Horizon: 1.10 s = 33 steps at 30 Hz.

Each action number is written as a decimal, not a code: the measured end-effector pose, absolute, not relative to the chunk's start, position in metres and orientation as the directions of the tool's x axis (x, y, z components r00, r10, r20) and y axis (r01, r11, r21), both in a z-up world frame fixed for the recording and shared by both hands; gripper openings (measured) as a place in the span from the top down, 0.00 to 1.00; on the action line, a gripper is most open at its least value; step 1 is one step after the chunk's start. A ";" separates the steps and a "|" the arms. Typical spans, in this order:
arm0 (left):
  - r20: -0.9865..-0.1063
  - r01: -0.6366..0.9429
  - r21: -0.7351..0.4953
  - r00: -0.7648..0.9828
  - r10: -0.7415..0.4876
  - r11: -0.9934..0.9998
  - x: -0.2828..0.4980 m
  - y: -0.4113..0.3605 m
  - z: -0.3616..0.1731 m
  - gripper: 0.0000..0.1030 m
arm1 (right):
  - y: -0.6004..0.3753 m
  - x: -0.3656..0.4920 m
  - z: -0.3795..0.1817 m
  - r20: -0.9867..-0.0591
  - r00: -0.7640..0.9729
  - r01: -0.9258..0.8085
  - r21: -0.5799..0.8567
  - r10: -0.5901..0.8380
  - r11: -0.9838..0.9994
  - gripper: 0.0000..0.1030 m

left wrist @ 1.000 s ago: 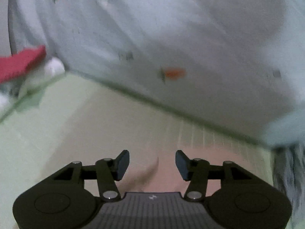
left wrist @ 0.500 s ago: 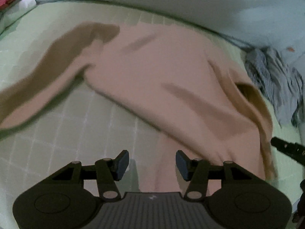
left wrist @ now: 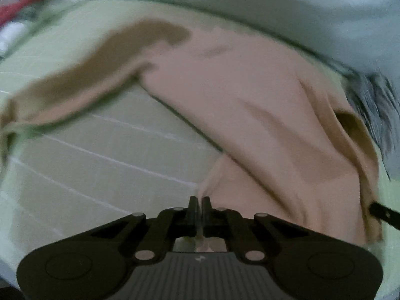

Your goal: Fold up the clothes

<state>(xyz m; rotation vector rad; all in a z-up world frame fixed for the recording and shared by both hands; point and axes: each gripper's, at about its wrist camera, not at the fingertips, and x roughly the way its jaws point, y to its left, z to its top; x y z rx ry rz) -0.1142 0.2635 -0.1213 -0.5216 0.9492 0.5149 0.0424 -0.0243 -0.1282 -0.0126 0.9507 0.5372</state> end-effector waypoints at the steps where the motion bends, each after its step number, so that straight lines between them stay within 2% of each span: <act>1: -0.844 -0.640 -0.186 0.493 0.212 0.746 -0.123 0.268 -0.111 0.97 | -0.028 0.040 -0.123 -0.766 0.460 -0.437 0.245 0.449 0.866 0.97; 6: -0.786 -0.734 -0.120 0.482 0.388 0.669 -0.163 0.283 -0.066 0.97 | -0.042 0.029 -0.110 -0.731 0.414 -0.412 0.380 0.542 0.828 0.97; 9: -0.797 -0.782 -0.045 0.403 0.449 0.622 -0.183 0.293 -0.072 0.97 | -0.047 0.022 -0.115 -0.726 0.368 -0.386 0.450 0.582 0.805 0.97; 12: -0.849 -0.819 0.003 0.301 0.435 0.574 -0.192 0.302 -0.097 0.96 | -0.048 0.017 -0.132 -0.769 0.321 -0.352 0.444 0.552 0.824 0.97; 14: -0.884 -0.847 -0.002 0.250 0.395 0.532 -0.197 0.309 -0.111 0.91 | -0.048 0.016 -0.143 -0.792 0.290 -0.313 0.452 0.537 0.835 0.96; 16: -0.891 -0.861 0.006 0.226 0.394 0.509 -0.200 0.310 -0.113 0.89 | -0.050 0.017 -0.145 -0.803 0.285 -0.284 0.451 0.524 0.846 0.96; 18: -0.879 -0.857 0.013 0.236 0.414 0.516 -0.198 0.311 -0.106 0.81 | -0.053 0.019 -0.141 -0.805 0.317 -0.271 0.430 0.501 0.861 0.90; 20: -0.864 -0.843 -0.030 0.292 0.411 0.537 -0.194 0.305 -0.101 0.63 | -0.059 0.022 -0.137 -0.802 0.355 -0.250 0.414 0.481 0.875 0.80; 21: -0.855 -0.835 -0.053 0.322 0.408 0.548 -0.192 0.302 -0.099 0.59 | -0.063 0.023 -0.135 -0.799 0.374 -0.239 0.408 0.471 0.881 0.77; 25: -0.842 -0.756 -0.072 0.396 0.367 0.651 -0.167 0.283 -0.096 0.34 | -0.074 0.034 -0.135 -0.796 0.419 -0.187 0.395 0.436 0.900 0.74; 26: -0.848 -0.725 -0.061 0.400 0.348 0.686 -0.158 0.277 -0.099 0.31 | -0.076 0.037 -0.136 -0.800 0.425 -0.177 0.386 0.424 0.905 0.72; 33: -0.918 -0.525 -0.061 0.363 0.158 0.849 -0.111 0.229 -0.140 0.26 | -0.074 0.054 -0.152 -0.817 0.391 -0.176 0.386 0.424 0.906 0.64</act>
